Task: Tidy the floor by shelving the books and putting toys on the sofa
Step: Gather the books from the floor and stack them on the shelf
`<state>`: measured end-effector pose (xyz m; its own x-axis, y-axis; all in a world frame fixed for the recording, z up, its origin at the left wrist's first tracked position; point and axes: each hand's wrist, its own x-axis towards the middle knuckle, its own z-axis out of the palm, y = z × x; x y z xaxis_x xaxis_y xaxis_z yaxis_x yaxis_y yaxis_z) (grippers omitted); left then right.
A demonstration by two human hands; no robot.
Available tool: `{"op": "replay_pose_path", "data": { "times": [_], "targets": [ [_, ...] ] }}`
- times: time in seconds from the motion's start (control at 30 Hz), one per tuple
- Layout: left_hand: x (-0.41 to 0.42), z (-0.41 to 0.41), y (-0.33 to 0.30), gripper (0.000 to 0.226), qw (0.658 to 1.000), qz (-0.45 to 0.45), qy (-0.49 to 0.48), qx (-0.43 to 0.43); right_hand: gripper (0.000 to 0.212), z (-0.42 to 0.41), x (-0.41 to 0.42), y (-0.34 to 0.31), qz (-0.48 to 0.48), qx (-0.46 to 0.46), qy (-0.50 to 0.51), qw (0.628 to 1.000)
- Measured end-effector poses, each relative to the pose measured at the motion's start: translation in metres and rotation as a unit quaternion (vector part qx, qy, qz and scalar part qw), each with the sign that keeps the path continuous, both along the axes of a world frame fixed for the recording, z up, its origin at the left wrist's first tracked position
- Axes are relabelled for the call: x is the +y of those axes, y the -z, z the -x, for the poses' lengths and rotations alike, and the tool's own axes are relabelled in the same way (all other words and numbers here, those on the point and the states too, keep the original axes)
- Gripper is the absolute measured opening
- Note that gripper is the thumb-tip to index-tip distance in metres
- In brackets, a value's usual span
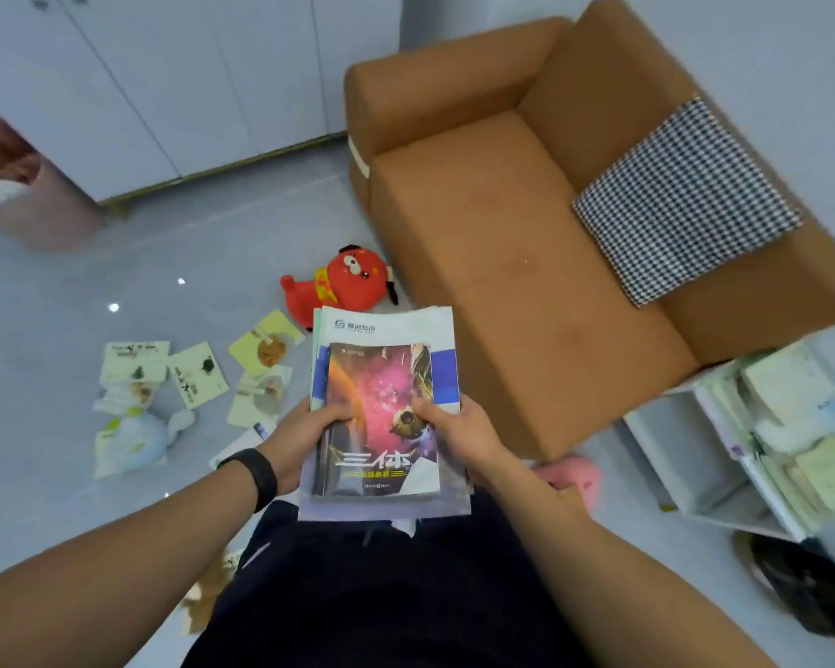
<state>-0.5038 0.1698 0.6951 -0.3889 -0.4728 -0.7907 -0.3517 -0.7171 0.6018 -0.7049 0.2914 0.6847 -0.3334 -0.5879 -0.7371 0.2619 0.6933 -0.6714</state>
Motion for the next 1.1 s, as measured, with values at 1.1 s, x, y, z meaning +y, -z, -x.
{"op": "replay_pose_path", "data": {
  "times": [1.1],
  "targets": [
    [0.472, 0.417, -0.043, 0.043, 0.896, 0.097, 0.433, 0.003, 0.036, 0.298, 0.573, -0.043, 0.07, 0.12, 0.451, 0.882]
  ]
}}
